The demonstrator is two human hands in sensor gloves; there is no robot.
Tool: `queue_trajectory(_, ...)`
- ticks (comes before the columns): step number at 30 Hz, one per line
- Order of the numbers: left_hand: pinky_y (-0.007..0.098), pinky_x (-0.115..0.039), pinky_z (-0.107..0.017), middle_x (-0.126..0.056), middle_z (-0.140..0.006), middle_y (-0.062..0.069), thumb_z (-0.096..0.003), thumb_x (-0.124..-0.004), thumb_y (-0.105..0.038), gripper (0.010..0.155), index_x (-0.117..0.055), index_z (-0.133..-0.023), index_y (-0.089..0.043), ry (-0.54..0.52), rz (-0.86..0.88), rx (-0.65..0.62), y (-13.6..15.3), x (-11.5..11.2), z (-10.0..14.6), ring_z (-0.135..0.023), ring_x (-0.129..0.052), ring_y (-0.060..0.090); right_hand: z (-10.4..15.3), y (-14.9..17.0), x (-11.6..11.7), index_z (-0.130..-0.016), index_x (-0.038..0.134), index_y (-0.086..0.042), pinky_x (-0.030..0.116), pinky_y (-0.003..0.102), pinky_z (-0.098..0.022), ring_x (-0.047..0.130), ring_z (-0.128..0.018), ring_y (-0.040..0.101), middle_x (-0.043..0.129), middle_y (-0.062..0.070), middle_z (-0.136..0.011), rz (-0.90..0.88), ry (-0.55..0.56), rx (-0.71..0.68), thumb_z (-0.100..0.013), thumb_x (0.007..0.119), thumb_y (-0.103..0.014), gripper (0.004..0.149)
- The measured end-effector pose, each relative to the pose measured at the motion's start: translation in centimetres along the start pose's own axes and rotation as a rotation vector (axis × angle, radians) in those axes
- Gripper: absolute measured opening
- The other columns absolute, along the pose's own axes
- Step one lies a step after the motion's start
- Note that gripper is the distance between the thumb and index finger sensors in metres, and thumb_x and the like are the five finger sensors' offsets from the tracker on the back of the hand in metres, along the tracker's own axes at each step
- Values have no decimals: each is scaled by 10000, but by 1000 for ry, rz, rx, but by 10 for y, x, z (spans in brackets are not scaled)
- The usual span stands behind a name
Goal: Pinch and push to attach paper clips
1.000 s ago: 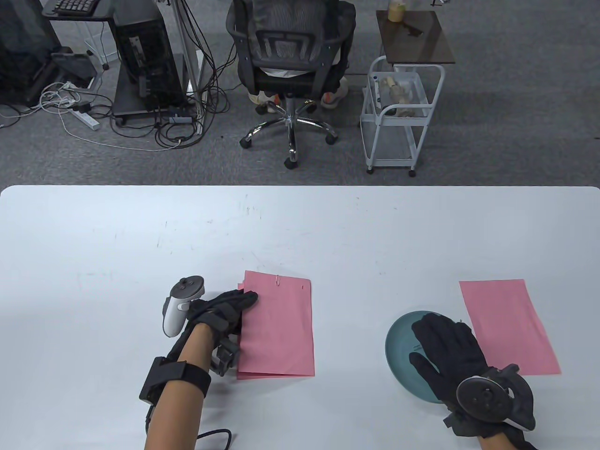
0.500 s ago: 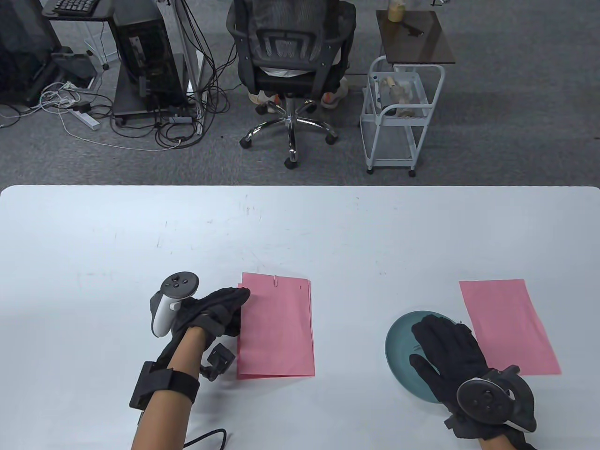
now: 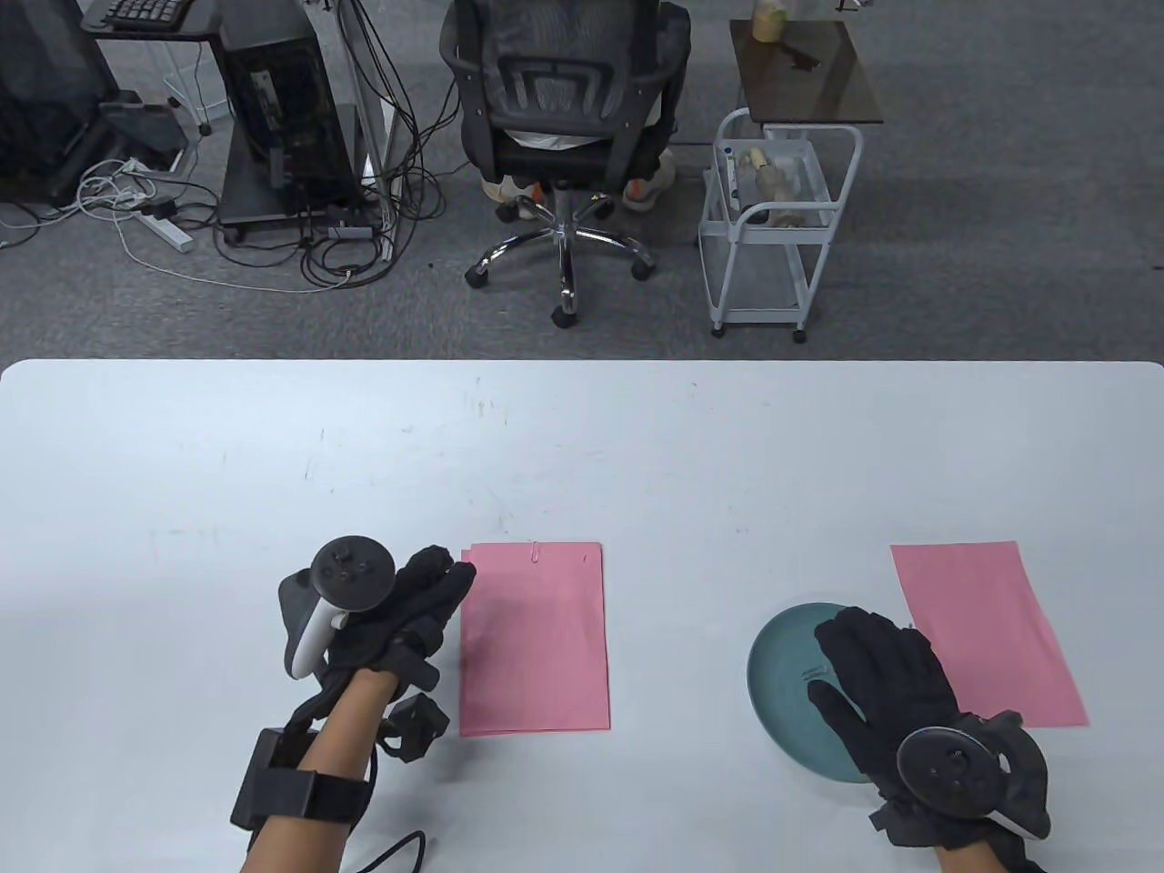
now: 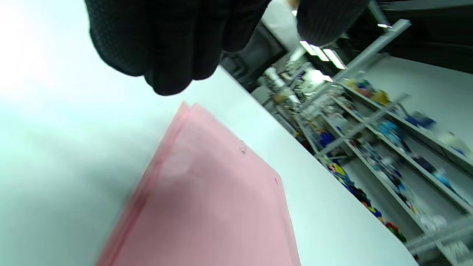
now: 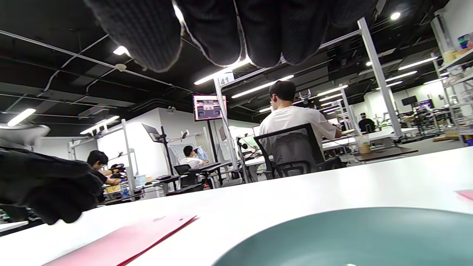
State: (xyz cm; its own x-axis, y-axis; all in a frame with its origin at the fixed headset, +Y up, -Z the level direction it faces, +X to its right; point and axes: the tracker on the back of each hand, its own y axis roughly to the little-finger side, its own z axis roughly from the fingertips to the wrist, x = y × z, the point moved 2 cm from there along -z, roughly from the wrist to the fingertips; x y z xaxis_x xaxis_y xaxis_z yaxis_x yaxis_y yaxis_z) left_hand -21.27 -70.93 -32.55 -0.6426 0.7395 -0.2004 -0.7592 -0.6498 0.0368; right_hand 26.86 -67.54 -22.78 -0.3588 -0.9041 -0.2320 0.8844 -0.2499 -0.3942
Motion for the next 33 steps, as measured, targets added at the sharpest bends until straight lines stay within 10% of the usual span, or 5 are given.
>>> queue_trajectory(6, 643, -573, -728, -574, -1177, 247, -636, -681, -546, 746, -464, -1188, -92, -250, -237, -306, -38, -9, 61, -1035, -651, 494, 3, 28, -19, -1124, 594, -132, 440, 613, -742, 598, -1009, 447, 593, 213, -1141, -21, 78, 157, -600, 725, -442, 623)
queue_trajectory(17, 658, -453, -750, -484, -1208, 227, -630, -673, -559, 766, -412, -1195, -111, -356, -382, -318, -20, -15, 78, -1090, -479, 501, 11, 78, -36, -1132, 584, -124, 428, 619, -742, 582, -1012, 459, 578, 223, -1146, -39, 153, 426, -600, 750, -439, 640)
queue_trajectory(33, 656, -418, -755, -476, -1215, 221, -627, -672, -566, 770, -419, -1197, -115, -361, -528, -313, -22, -20, 78, -1100, -455, 494, -29, 161, 31, -1094, 632, -113, 454, 621, -738, 604, -1005, 448, 584, 215, -1141, 96, -311, 790, -575, 828, -381, 616)
